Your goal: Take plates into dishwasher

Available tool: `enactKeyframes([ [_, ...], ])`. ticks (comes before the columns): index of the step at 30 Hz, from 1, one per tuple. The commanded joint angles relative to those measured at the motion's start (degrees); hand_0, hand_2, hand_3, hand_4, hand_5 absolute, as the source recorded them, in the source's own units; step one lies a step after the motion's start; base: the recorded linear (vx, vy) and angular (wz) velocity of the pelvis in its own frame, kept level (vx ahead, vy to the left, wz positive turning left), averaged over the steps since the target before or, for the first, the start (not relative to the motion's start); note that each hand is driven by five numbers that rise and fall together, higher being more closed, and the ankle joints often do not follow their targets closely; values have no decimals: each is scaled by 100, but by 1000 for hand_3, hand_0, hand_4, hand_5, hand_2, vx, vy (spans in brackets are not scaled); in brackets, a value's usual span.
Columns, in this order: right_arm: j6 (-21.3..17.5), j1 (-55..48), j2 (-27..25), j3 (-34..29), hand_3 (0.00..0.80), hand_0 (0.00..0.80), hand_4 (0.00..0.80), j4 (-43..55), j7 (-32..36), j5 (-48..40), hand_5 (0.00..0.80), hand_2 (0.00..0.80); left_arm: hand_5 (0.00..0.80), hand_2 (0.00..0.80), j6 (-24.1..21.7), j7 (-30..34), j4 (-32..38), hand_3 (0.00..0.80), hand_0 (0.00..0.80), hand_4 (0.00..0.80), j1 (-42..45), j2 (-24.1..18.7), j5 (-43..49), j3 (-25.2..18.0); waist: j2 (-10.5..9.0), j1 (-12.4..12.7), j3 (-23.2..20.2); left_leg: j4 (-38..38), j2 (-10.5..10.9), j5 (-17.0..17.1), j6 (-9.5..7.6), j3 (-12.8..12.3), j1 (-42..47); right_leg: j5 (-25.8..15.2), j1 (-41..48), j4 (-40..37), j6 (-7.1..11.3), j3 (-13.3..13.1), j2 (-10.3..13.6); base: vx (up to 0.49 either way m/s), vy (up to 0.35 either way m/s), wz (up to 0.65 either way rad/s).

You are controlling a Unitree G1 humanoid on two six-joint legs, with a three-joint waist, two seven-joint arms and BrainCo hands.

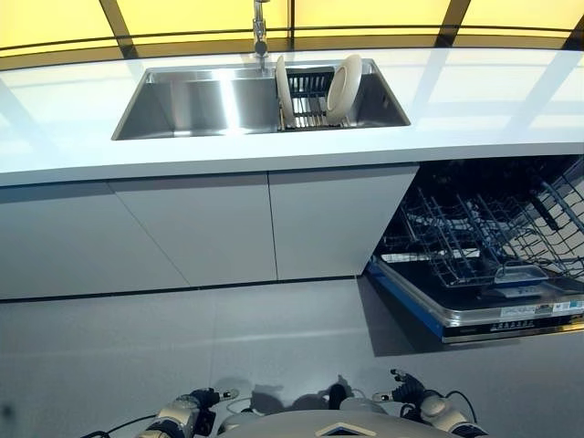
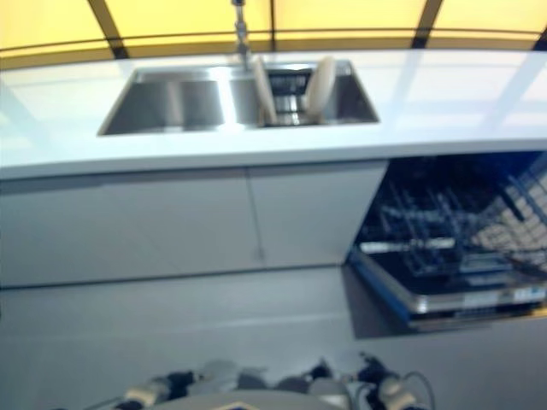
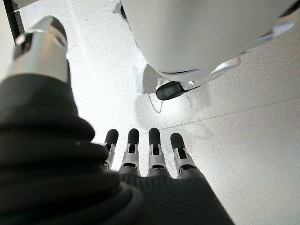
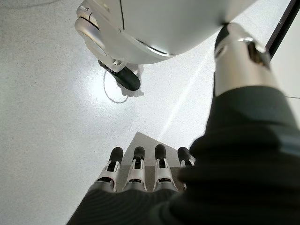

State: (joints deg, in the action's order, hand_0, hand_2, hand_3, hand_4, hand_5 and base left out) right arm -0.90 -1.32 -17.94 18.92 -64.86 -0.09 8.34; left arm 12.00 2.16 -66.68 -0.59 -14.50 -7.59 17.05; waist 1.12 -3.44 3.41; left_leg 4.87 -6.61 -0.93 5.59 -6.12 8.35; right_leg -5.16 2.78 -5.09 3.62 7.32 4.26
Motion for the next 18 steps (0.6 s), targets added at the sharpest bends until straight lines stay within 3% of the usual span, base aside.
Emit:
enactKeyframes([
  [1,26,250,-20,284,0,0,0,-95,72,-24,0,0,0,0,-8,-73,-223,0,0,0,-366,-52,40,97,-202,10,189,-157,346,-72,-409,-45,-228,677,202,483,210,165,-6,0,0,0],
  [18,14,249,1,281,0,0,0,-103,54,-60,0,0,0,0,-35,-5,-191,0,0,0,-347,-56,9,60,-177,31,184,-136,361,-37,-403,-12,-253,678,210,461,193,192,-9,0,0,0],
])
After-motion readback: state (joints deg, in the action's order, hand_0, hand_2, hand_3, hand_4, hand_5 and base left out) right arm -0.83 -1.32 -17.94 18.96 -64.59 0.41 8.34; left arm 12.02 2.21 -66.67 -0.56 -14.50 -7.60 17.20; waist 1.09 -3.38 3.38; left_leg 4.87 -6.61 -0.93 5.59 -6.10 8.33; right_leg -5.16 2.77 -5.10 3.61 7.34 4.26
